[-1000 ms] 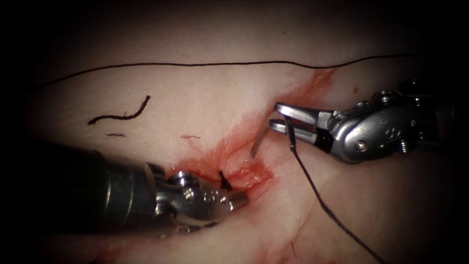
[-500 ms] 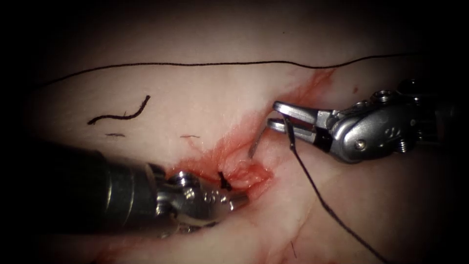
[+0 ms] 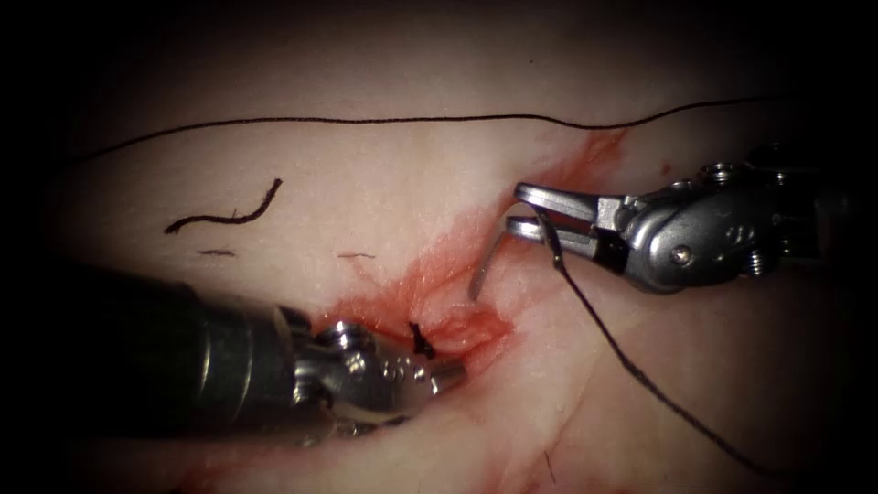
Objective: Wound Closure
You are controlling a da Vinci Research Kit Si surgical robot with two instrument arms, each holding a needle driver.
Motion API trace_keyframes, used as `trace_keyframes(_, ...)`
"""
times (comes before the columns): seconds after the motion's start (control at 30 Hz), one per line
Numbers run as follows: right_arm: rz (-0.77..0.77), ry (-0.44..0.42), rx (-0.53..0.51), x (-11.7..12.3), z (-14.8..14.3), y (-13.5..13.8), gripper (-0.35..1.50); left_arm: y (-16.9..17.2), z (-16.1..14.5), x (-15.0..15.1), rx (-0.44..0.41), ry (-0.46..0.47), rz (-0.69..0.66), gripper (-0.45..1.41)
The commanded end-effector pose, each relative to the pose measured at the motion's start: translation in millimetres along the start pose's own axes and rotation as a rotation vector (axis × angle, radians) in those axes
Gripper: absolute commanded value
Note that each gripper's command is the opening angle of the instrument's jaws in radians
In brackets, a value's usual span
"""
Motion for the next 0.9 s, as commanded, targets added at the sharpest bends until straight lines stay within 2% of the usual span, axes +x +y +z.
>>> trace_keyframes(0.03,-0.001,0.003,0.006,-0.3,0.9,0.3,-0.35,0.1,0.7,0.1,0.0,0.0,0.0,-0.45)
trace_keyframes(0.27,0.005,0.001,0.005,-0.6,1.1,0.6,-0.35,0.2,0.7,0.1,0.0,0.0,0.0,-0.45)
trace_keyframes(0.5,0.068,0.001,0.001,-1.2,1.2,0.9,-0.35,0.2,0.7,0.2,0.001,0.0,0.0,-0.45)
trace_keyframes(0.9,0.219,0.049,-0.042,-1.1,1.8,2.7,-0.35,0.2,0.7,0.2,0.001,0.0,0.0,-0.45)
